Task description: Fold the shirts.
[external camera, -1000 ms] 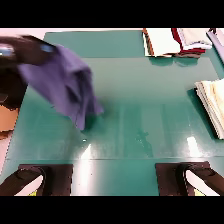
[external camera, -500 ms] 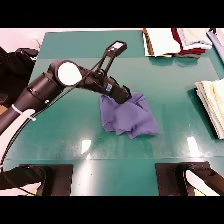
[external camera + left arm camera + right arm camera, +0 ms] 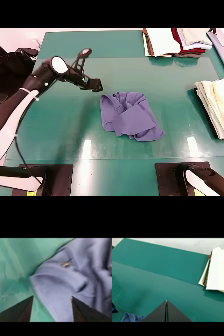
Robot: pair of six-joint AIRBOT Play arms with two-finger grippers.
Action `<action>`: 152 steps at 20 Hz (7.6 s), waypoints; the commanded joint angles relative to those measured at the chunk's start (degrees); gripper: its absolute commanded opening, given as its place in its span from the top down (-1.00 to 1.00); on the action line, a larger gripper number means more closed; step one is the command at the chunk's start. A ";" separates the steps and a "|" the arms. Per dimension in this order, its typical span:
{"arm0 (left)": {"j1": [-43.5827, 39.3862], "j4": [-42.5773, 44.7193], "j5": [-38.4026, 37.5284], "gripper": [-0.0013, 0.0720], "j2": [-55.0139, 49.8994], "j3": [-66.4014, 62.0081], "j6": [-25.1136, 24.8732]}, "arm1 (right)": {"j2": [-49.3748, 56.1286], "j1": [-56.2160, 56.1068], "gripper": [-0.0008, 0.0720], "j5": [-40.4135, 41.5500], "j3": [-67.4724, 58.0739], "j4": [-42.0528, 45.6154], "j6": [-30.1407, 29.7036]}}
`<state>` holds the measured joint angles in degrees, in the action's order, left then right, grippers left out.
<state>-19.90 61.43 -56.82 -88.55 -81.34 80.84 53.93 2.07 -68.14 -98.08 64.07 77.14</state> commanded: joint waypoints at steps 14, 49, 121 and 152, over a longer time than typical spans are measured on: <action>-3.80 -3.91 10.80 -0.47 -11.21 0.72 -1.33 | 0.02 0.02 0.94 -3.21 -0.02 0.07 0.02; 4.31 0.17 -11.67 0.90 -9.03 -35.06 -2.89 | -5.68 2.93 0.94 3.82 42.10 -7.34 -2.19; 23.76 5.31 -8.46 -0.26 19.08 29.27 -0.39 | 21.18 -2.45 -0.14 -12.98 13.86 -4.63 2.69; 17.03 -8.79 -0.72 0.90 29.62 32.96 -7.87 | 4.68 44.19 -0.21 -12.81 66.23 2.97 -3.50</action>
<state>-2.90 52.56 -57.63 -59.11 -48.23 72.97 56.47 42.13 -82.41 -36.18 69.04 76.01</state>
